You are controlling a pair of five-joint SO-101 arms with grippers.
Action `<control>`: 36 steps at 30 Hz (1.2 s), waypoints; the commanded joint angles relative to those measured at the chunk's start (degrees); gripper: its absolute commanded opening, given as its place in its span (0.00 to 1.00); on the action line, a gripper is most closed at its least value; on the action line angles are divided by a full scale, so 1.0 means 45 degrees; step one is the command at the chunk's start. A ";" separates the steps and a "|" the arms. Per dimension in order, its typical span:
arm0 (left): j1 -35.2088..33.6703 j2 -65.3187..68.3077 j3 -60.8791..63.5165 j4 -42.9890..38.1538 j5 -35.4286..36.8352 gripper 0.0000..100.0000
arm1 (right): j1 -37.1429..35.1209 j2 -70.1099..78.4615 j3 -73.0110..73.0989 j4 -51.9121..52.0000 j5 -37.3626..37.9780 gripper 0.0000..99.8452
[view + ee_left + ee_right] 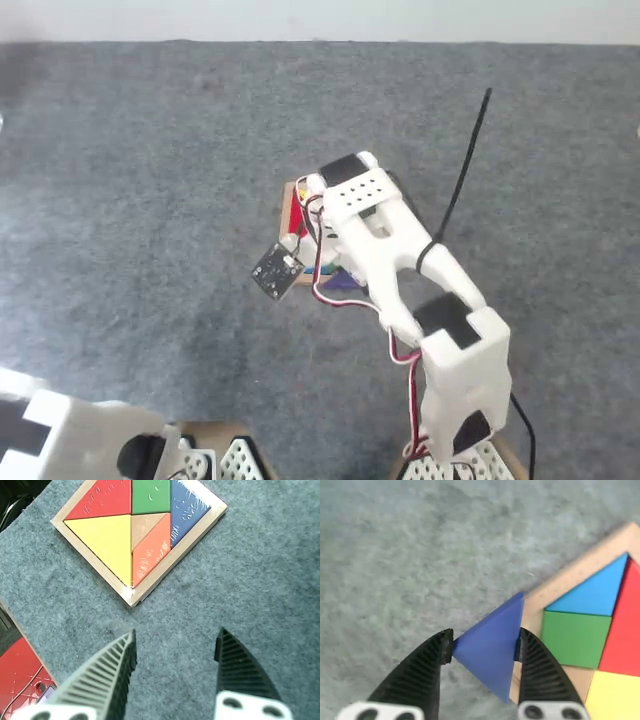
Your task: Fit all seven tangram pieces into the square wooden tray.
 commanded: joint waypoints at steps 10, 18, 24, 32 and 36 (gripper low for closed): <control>-0.0098 -0.0781 -0.0186 -0.0293 0.0000 0.25 | 0.0908 0.0049 -0.0625 -0.1280 0.0215 0.21; -0.0098 -0.0781 -0.0322 -0.0274 0.0000 0.25 | 0.0830 0.0049 -0.0625 -0.0772 0.0215 0.21; -0.0098 -0.0781 -0.0322 -0.0274 0.0000 0.25 | 0.0694 0.0068 -0.2442 -0.0752 -0.2051 0.21; -0.0098 -0.0781 -0.0322 -0.0274 0.0000 0.25 | 0.0283 0.0166 -0.2305 0.0479 -0.3810 0.21; -0.0098 -0.0781 -0.0322 -0.0274 0.0000 0.25 | 0.0205 0.0166 -0.1426 0.0420 -0.3790 0.21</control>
